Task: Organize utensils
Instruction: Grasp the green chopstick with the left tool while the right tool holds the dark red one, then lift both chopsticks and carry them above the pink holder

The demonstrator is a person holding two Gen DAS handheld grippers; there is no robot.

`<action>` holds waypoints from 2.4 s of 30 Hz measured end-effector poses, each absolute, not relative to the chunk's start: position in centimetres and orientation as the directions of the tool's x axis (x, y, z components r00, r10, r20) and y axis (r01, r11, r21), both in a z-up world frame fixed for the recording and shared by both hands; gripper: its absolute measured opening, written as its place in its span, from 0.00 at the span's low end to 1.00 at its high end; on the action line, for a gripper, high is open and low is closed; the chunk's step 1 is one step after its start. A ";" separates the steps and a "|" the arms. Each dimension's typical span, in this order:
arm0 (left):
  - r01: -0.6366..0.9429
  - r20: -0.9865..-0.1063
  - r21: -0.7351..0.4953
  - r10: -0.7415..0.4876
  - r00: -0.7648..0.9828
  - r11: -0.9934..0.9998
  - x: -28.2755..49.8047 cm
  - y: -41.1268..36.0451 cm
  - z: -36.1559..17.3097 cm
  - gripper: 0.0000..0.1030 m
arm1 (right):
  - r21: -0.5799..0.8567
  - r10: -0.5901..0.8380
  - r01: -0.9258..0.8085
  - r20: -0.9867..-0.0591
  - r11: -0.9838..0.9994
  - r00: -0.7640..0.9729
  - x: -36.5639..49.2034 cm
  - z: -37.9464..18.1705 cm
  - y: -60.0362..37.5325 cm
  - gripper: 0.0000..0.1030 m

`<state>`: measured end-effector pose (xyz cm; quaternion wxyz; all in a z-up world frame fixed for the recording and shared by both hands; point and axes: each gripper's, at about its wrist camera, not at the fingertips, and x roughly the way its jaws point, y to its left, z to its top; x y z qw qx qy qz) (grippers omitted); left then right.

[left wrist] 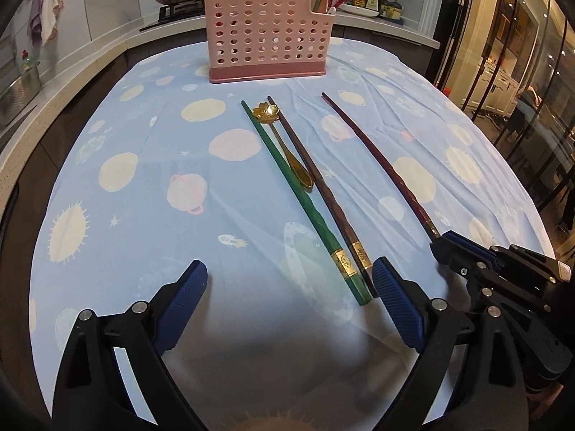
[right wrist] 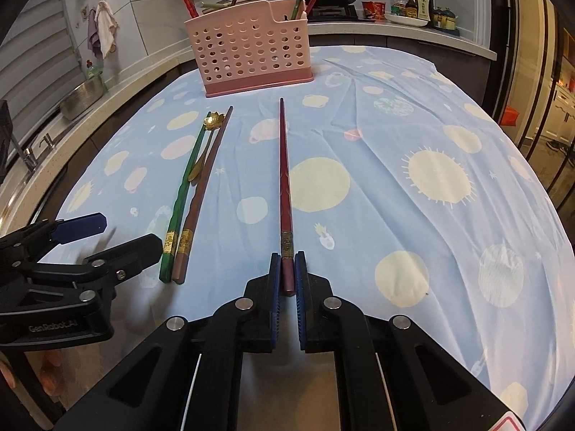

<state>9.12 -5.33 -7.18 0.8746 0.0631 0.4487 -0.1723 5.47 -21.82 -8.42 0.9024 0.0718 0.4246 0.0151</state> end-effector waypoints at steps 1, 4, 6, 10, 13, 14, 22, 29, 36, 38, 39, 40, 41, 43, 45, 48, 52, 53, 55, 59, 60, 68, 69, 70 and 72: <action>0.359 -0.809 -0.041 -0.242 0.536 0.932 9.2 -5.5 -7.4 0.85 | 0.144 0.090 0.033 -0.764 0.989 0.639 5.5 -8.4 -21.9 0.07; 0.355 -0.816 -0.021 -0.221 0.535 0.935 9.6 -5.8 -7.9 0.85 | 0.149 0.096 0.030 -0.763 0.988 0.639 5.5 -8.5 -21.9 0.07; 0.348 -0.816 -0.025 -0.220 0.534 0.937 9.7 -5.5 -8.1 0.85 | 0.150 0.098 0.028 -0.762 0.988 0.640 5.5 -8.5 -22.0 0.07; 0.326 -0.817 -0.002 -0.190 0.544 0.945 9.9 -4.8 -8.3 0.84 | 0.156 0.104 0.025 -0.760 0.987 0.641 5.5 -8.6 -22.2 0.07; 0.324 -0.814 0.022 -0.171 0.556 0.946 9.7 -4.6 -8.5 0.84 | 0.155 0.104 0.023 -0.759 0.988 0.643 5.5 -8.6 -22.1 0.07; 0.323 -0.812 0.024 -0.170 0.558 0.946 9.6 -4.6 -8.4 0.84 | 0.156 0.105 0.024 -0.759 0.987 0.643 5.5 -8.6 -22.1 0.07; 0.346 -0.806 -0.011 -0.213 0.552 0.938 9.2 -4.3 -7.7 0.48 | 0.163 0.109 0.024 -0.755 0.986 0.646 5.3 -8.6 -22.2 0.07; 0.354 -0.809 -0.138 -0.312 0.498 0.925 9.4 -2.5 -7.6 0.09 | 0.175 0.119 0.023 -0.755 0.984 0.644 4.9 -8.4 -22.3 0.07; 0.350 -0.784 -0.147 -0.325 0.529 0.925 8.5 -1.0 -5.7 0.07 | 0.190 0.127 0.022 -0.732 0.981 0.670 3.5 -6.6 -22.6 0.07; 0.345 -0.768 -0.149 -0.329 0.549 0.927 8.2 -0.5 -4.6 0.07 | 0.194 0.126 0.023 -0.717 0.981 0.686 3.0 -5.5 -22.8 0.07; 0.343 -0.759 -0.151 -0.331 0.561 0.927 8.1 -0.2 -4.1 0.07 | 0.198 0.126 0.024 -0.708 0.980 0.695 2.8 -4.9 -23.0 0.07; 0.341 -0.748 -0.153 -0.334 0.574 0.928 7.9 0.2 -3.4 0.07 | 0.201 0.126 0.025 -0.698 0.979 0.705 2.6 -4.3 -23.2 0.07; 0.337 -0.736 -0.153 -0.335 0.588 0.929 7.8 0.6 -2.7 0.07 | 0.204 0.125 0.026 -0.687 0.979 0.716 2.4 -3.6 -23.4 0.07; 0.331 -0.711 -0.158 -0.340 0.616 0.930 7.6 1.3 -1.3 0.07 | 0.209 0.122 0.026 -0.663 0.977 0.738 2.1 -2.2 -23.8 0.07; 0.324 -0.688 -0.158 -0.339 0.642 0.933 7.4 1.9 0.0 0.07 | 0.215 0.119 0.028 -0.637 0.976 0.762 1.8 -0.7 -24.3 0.07; 0.313 -0.645 -0.156 -0.337 0.686 0.937 7.4 3.0 2.2 0.07 | 0.239 0.130 0.023 -0.601 0.971 0.788 1.6 1.2 -25.0 0.07; 0.309 -0.592 -0.161 -0.342 0.730 0.937 7.7 4.0 4.9 0.07 | 0.249 0.132 0.010 -0.547 0.968 0.827 1.6 4.0 -25.5 0.07; 0.308 -0.578 -0.157 -0.340 0.742 0.939 7.8 4.2 5.6 0.07 | 0.243 0.127 0.007 -0.532 0.970 0.837 1.6 4.8 -25.6 0.07; 0.305 -0.554 -0.147 -0.334 0.762 0.941 8.1 4.3 6.7 0.07 | 0.239 0.124 -0.001 -0.501 0.971 0.856 1.8 6.2 -25.8 0.07; 0.312 -0.510 -0.138 -0.338 0.791 0.940 8.9 4.6 8.9 0.06 | 0.235 0.124 -0.017 -0.448 0.972 0.885 2.2 8.6 -26.0 0.07; 0.314 -0.500 -0.135 -0.338 0.797 0.940 9.0 4.6 9.4 0.06 | 0.235 0.127 -0.022 -0.438 0.972 0.890 2.4 9.1 -25.9 0.07; 0.334 -0.424 -0.095 -0.342 0.838 0.938 10.7 4.2 13.1 0.06 | 0.228 0.140 -0.057 -0.367 0.972 0.920 4.3 12.1 -25.5 0.07; 0.338 -0.416 -0.091 -0.345 0.841 0.937 11.0 4.0 13.5 0.06 | 0.223 0.139 -0.059 -0.360 0.973 0.922 4.7 12.4 -25.5 0.07; 0.341 -0.409 -0.089 -0.347 0.844 0.936 11.2 4.0 13.9 0.06 | 0.220 0.138 -0.061 -0.356 0.974 0.924 5.0 12.6 -25.4 0.07; 0.347 -0.397 -0.082 -0.350 0.849 0.934 11.7 3.7 14.4 0.06 | 0.218 0.142 -0.068 -0.346 0.974 0.928 5.8 13.2 -25.3 0.07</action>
